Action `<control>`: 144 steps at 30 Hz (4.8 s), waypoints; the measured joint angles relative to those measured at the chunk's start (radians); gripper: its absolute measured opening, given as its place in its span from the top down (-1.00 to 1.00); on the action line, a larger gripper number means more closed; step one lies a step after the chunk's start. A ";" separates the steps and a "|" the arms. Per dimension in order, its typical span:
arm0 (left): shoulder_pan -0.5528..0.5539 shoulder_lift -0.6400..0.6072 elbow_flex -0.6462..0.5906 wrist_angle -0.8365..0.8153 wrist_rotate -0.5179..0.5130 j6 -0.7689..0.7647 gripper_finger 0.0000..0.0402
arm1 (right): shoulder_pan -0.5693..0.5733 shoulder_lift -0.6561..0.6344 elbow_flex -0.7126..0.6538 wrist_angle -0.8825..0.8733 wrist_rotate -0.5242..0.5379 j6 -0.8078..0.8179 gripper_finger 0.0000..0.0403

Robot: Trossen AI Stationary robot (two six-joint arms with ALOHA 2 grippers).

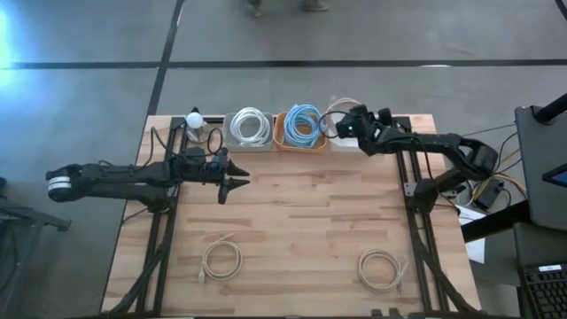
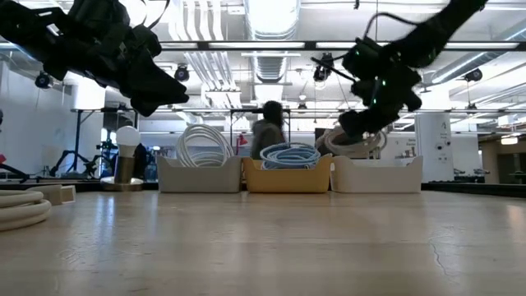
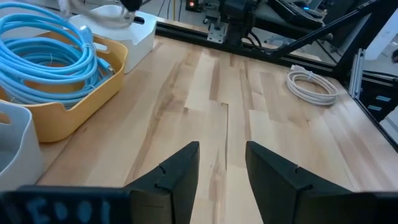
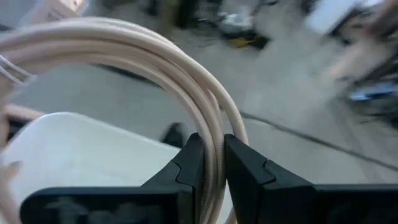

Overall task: Pick & Place USB Port
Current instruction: Put the top light brown charger cable into the white bin, then put the left light brown charger cable into the white bin

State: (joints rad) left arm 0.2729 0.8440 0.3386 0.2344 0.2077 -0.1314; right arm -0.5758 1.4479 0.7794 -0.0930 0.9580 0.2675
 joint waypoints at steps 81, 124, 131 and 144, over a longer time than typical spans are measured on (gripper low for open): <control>-0.748 0.174 0.017 -0.489 -0.158 -0.546 -0.01 | 0.495 0.061 0.004 0.376 -0.624 -0.179 -0.02; -0.704 0.412 0.295 -0.568 -1.234 -0.016 0.72 | 0.582 0.525 0.692 -0.082 -0.855 -0.222 -0.02; -0.689 0.416 0.294 -0.575 -1.271 -0.026 0.71 | 0.596 0.488 0.686 -0.070 -0.805 -0.218 -0.02; -0.682 0.416 0.293 -0.437 -1.339 -0.015 0.71 | 0.597 0.567 0.684 -0.002 -0.627 -0.261 -0.02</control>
State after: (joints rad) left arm -0.4088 1.2602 0.6319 -0.2023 -1.1312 -0.1460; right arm 0.0208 2.0150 1.4633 -0.0946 0.3314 0.0060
